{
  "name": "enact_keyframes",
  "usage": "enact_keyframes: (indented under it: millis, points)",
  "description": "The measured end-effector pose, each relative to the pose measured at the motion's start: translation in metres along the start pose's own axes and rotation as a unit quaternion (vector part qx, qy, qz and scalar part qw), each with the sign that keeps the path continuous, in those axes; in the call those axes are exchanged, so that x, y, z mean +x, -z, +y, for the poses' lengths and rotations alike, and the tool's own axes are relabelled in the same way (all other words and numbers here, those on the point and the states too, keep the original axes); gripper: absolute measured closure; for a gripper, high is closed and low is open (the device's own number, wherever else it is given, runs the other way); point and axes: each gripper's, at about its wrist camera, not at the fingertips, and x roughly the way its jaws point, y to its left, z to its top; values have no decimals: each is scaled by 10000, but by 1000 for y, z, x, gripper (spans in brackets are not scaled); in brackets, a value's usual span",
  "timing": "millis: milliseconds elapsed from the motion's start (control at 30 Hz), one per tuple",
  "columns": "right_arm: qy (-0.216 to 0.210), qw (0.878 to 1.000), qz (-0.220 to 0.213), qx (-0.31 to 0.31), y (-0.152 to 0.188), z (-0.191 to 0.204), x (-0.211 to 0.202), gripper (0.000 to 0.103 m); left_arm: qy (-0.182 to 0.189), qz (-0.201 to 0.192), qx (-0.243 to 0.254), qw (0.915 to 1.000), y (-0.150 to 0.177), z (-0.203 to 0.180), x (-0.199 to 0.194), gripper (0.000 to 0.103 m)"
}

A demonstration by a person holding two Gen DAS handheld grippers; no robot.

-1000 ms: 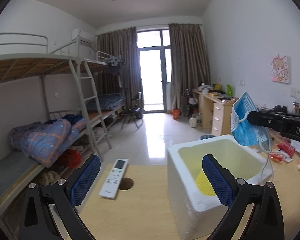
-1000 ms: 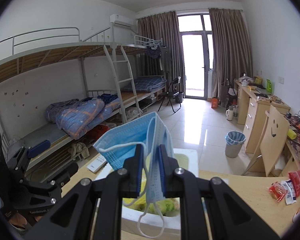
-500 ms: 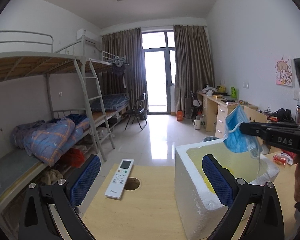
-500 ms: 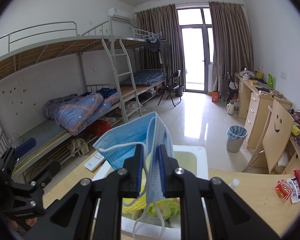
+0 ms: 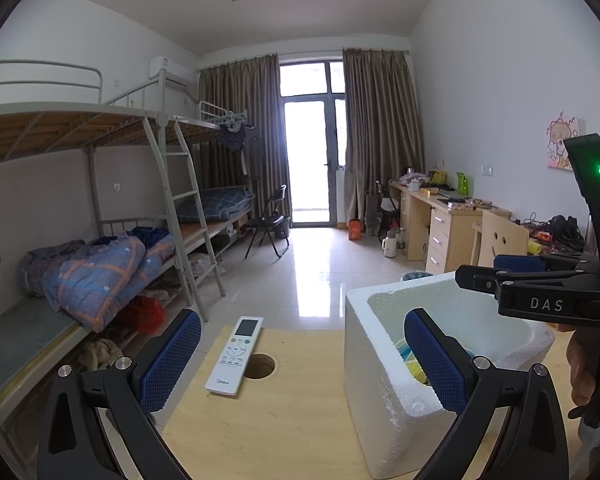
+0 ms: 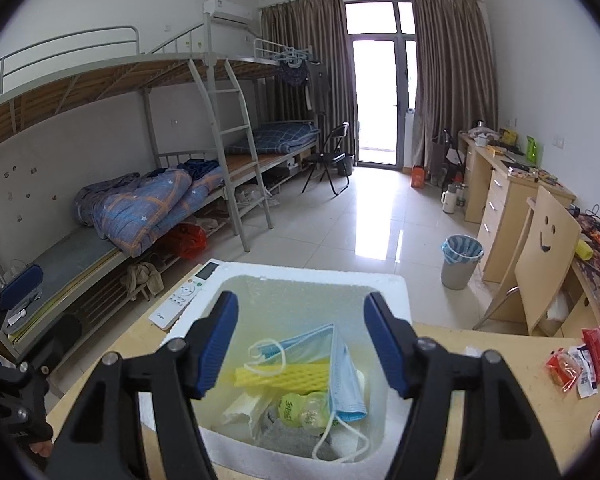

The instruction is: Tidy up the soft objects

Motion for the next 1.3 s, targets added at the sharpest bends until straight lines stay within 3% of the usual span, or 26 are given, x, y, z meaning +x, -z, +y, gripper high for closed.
enact_keyframes:
  millis: [433,600,733,1300]
  points:
    - [161,9996,-195,147,3,-6,-31,33,285,-9,1,9996,-6,-11,-20,1]
    - [388,9979,-374,355,10,-14,-62,19,402,-110,44,9991,-10,-23,-42,1]
    - [425,9961,-610,483,14,-15,-91,1,556,-187,67,9983,-12,-32,-65,1]
    - [340,9936,-1066,162,47,12,-177,0,735,-511,182,9958,-14,-49,-145,1]
